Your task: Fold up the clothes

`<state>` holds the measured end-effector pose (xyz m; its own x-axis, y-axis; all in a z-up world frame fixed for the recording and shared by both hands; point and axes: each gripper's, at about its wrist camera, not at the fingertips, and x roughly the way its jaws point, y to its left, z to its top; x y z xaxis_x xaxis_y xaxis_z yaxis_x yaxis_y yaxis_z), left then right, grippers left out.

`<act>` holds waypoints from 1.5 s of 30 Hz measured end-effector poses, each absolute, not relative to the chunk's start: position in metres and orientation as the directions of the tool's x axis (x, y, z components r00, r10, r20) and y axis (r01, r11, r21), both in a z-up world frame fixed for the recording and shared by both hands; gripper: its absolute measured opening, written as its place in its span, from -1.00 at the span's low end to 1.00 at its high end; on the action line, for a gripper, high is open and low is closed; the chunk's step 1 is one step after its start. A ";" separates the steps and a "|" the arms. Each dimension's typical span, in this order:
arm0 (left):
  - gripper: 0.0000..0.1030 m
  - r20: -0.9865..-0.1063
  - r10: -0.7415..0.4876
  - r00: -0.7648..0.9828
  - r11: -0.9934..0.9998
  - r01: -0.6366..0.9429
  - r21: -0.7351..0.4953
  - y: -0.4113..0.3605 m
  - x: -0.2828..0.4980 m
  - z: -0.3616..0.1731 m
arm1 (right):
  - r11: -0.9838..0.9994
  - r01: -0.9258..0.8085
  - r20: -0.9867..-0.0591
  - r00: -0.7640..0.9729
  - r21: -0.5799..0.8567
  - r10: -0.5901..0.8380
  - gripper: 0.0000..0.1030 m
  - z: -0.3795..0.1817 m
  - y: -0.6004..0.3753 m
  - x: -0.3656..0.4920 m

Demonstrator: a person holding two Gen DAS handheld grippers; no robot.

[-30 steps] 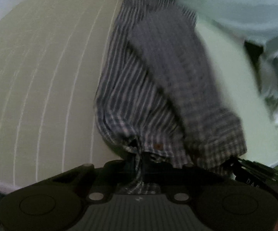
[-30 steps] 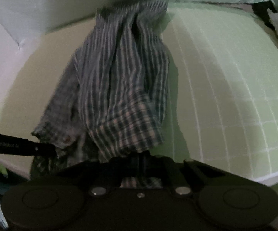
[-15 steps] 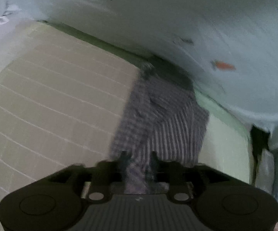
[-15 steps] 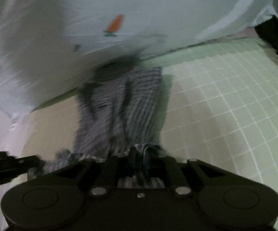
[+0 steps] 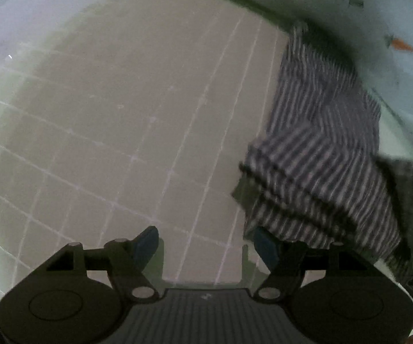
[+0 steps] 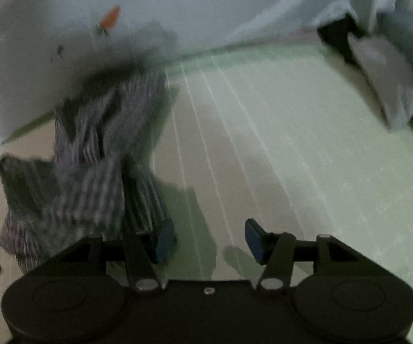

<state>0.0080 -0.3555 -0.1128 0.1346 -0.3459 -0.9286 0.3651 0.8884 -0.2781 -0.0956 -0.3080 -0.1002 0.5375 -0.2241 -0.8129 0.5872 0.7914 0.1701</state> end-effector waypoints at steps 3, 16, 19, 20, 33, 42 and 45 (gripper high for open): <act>0.50 -0.928 -0.351 0.126 0.854 0.448 -0.263 -0.369 0.002 -0.115 | 0.829 0.535 -0.819 0.543 0.164 -0.188 0.16 -0.103 -0.296 -0.097; 0.50 -0.861 -0.431 0.271 0.808 0.540 -0.235 -0.449 0.045 -0.092 | 0.968 0.238 -0.749 0.655 0.077 -0.102 0.22 -0.094 -0.270 -0.023; 0.50 -0.813 -0.450 0.370 0.838 0.488 -0.242 -0.473 0.083 -0.070 | 0.960 0.258 -0.697 0.709 0.110 -0.111 0.23 -0.084 -0.291 0.017; 0.51 -0.794 -0.457 0.401 0.846 0.472 -0.248 -0.478 0.091 -0.062 | 0.955 0.271 -0.682 0.721 0.117 -0.121 0.23 -0.081 -0.300 0.033; 0.71 -0.855 -0.438 0.278 0.849 0.440 -0.291 -0.444 0.062 -0.089 | 0.859 0.470 -0.716 0.669 0.203 -0.197 0.44 -0.098 -0.328 0.004; 0.71 -0.910 -0.362 0.204 0.808 0.555 -0.197 -0.453 0.035 -0.114 | 0.859 0.478 -0.763 0.620 0.185 -0.181 0.49 -0.113 -0.322 -0.010; 0.71 -0.908 -0.349 0.232 0.802 0.575 -0.161 -0.469 0.038 -0.115 | 0.860 0.478 -0.771 0.611 0.182 -0.177 0.51 -0.116 -0.321 -0.011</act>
<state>0.0382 -0.4686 -0.1150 0.2325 -0.3489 -0.9079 0.5751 0.8021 -0.1610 -0.0105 -0.3212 -0.1164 0.6113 -0.1768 -0.7714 0.4777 0.8596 0.1815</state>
